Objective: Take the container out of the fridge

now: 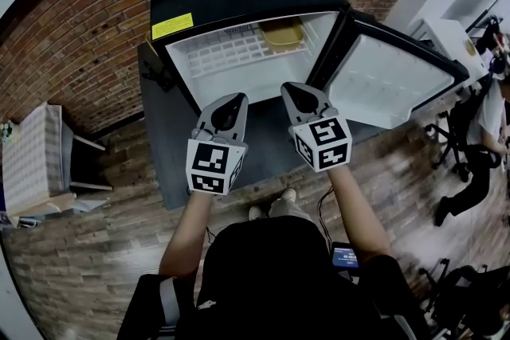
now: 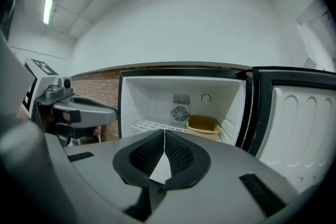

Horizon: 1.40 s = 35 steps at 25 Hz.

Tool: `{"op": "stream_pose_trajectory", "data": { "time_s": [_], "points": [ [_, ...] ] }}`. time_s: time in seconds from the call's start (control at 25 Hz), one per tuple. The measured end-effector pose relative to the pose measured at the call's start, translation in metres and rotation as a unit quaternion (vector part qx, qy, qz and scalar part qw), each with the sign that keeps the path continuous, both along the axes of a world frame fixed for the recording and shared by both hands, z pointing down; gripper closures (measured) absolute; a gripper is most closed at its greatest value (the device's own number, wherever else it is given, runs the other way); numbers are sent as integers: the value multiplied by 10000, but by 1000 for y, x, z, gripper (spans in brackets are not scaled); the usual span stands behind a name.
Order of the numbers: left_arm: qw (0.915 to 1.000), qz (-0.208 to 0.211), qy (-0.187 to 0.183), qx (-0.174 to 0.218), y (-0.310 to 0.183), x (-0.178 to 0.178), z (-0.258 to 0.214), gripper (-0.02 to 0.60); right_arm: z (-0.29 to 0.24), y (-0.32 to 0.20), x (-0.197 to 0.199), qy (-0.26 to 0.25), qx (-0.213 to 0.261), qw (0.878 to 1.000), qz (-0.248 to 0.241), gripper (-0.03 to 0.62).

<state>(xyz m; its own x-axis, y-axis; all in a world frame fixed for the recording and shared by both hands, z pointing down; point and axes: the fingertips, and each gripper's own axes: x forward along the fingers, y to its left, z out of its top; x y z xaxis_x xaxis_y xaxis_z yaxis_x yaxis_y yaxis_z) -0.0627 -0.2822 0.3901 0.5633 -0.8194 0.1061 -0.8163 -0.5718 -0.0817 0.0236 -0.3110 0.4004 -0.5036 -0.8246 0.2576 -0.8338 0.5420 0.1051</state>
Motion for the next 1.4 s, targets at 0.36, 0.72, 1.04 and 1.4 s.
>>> {"op": "stream_pose_trajectory", "data": {
  "time_s": [0.36,0.72,1.04,1.4],
  "points": [
    [10000,13,29,-30,-19,10,2,568,3,-32,18,971,18,9952,-123,553],
    [9998,-171,91,-75,-52,17,4,568,2,-84,23,2194,130,9753,-226,551],
    [9992,-383,124,-67,-81,20,6,568,21,-122,14,3246,84,9423,-819,549],
    [9983,-571,60,-50,-100,21,8,568,51,-145,12,4500,-32,8803,-1503,463]
  ]
}}
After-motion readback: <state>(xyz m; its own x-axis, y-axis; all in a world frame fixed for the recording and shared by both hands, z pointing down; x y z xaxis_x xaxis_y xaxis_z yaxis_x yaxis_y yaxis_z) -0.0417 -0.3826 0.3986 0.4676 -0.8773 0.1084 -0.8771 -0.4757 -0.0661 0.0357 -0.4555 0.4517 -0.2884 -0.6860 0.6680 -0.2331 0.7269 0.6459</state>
